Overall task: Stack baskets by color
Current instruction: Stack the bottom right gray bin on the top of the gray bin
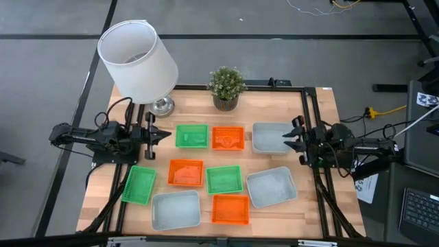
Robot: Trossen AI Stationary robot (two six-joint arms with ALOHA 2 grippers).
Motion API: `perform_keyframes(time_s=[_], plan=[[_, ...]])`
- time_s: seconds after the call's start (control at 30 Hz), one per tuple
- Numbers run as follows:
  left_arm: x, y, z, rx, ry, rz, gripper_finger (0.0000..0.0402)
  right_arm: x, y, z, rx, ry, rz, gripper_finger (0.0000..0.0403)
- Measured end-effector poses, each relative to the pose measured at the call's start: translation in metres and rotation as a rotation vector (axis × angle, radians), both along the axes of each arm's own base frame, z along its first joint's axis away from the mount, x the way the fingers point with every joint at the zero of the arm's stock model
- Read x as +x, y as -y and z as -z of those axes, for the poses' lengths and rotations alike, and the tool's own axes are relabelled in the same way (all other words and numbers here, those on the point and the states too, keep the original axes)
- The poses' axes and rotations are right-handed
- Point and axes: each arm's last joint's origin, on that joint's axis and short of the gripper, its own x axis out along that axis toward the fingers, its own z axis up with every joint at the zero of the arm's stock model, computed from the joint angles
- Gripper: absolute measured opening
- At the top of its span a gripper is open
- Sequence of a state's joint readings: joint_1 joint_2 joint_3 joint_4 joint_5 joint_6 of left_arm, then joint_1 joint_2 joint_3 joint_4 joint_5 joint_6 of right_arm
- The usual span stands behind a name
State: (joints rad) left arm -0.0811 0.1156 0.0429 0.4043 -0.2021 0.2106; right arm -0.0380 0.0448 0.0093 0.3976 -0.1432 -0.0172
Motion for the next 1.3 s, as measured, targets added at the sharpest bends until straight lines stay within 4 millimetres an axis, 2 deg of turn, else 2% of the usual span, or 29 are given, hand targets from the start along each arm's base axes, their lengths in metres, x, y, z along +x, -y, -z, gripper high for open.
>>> perform_keyframes(time_s=[0.1,0.3,0.6,0.73,0.83,1.07,1.3], plan=[[0.0,-0.002,0.0,-0.025,-0.001,-0.069,0.0,-0.002,0.003,-0.005,-0.081,0.066,0.135,0.0113],[-0.001,-0.003,0.0,-0.021,0.002,-0.086,0.0,-0.004,0.008,-0.009,-0.147,0.095,0.37,0.0113],[-0.002,-0.004,-0.003,0.016,0.024,-0.138,0.0,-0.008,0.009,-0.018,-0.128,0.162,0.399,0.0113],[-0.002,-0.004,-0.004,0.059,0.018,-0.155,0.0,-0.01,0.009,-0.034,-0.149,0.18,0.429,0.0113],[-0.002,-0.004,-0.004,0.06,0.018,-0.155,0.0,-0.01,0.012,-0.048,-0.132,0.17,0.519,0.0113],[-0.002,-0.004,-0.004,0.058,0.021,-0.154,0.0,0.011,0.02,-0.069,-0.035,-0.085,0.633,0.0113],[-0.002,-0.004,-0.003,0.059,0.008,-0.152,0.0,0.042,0.027,-0.089,0.1,-0.449,0.654,0.0113]])
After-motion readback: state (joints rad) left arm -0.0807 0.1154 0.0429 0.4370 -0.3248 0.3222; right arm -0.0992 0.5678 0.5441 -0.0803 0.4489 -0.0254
